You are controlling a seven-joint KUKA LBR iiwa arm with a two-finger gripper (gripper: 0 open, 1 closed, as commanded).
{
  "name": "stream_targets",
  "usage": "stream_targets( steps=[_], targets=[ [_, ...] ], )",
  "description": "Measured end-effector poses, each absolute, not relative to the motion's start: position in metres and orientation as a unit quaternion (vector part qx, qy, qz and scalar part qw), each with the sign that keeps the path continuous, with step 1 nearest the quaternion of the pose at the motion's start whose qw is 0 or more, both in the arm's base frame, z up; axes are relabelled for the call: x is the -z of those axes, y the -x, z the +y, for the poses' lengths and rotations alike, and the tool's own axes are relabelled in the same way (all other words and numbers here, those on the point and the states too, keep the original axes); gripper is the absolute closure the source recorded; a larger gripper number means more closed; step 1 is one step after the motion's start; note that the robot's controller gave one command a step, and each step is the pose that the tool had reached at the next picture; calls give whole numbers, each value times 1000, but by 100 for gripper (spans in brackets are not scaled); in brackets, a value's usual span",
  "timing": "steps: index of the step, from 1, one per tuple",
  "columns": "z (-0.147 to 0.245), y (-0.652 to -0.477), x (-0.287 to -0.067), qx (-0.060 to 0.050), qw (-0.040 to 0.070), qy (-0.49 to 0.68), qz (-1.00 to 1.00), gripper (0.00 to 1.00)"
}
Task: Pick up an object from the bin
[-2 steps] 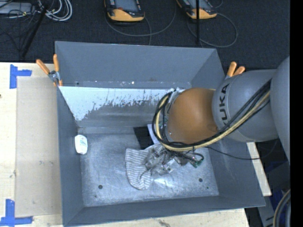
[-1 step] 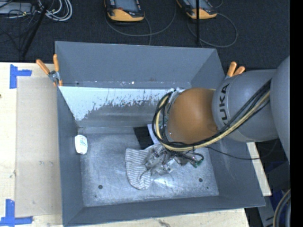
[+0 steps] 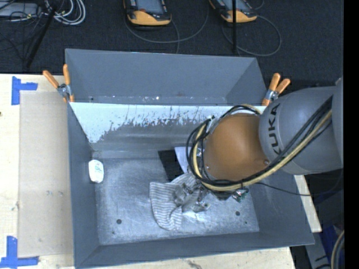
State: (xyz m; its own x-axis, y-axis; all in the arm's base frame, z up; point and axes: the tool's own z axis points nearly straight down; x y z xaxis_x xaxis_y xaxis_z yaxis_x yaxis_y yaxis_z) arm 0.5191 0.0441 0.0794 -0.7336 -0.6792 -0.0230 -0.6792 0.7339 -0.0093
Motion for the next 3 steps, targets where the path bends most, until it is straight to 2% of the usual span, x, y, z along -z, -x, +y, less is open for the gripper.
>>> stream_targets(
  steps=[1,2,3],
  targets=[
    [38,-510,-79,0,12,400,917,100],
    [29,-507,-79,-1,9,435,901,100],
    [45,-517,-77,6,-3,487,873,100]
  ],
)
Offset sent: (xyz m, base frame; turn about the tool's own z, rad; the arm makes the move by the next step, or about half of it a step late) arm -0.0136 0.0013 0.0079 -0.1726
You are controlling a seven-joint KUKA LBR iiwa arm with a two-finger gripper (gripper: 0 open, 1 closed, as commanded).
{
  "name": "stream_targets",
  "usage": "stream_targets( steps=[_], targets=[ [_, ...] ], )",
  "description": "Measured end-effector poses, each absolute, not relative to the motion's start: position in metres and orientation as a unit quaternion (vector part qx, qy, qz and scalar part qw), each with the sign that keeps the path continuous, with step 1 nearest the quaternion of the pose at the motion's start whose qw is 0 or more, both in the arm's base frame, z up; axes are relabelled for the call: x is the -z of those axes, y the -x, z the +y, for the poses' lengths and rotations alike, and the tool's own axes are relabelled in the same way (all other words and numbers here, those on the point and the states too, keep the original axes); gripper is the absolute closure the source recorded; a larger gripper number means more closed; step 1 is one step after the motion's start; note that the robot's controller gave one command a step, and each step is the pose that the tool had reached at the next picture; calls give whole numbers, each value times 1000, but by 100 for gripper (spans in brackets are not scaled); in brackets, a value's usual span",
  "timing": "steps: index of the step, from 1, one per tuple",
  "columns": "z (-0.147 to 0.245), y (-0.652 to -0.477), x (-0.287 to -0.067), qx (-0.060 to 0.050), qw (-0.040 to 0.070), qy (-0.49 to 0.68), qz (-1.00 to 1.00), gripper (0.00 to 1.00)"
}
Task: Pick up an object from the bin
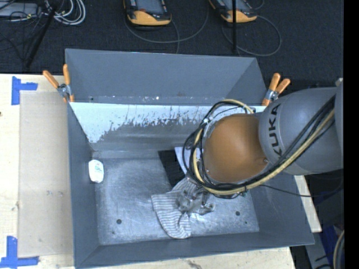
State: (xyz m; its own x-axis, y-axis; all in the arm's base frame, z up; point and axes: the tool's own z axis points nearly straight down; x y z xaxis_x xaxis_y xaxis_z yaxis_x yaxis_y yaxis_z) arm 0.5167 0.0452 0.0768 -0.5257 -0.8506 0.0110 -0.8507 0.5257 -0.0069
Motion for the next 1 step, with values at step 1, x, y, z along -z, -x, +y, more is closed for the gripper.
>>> stream_targets(
  steps=[1],
  targets=[
    [45,-517,-77,-5,3,-486,-874,100]
  ],
)
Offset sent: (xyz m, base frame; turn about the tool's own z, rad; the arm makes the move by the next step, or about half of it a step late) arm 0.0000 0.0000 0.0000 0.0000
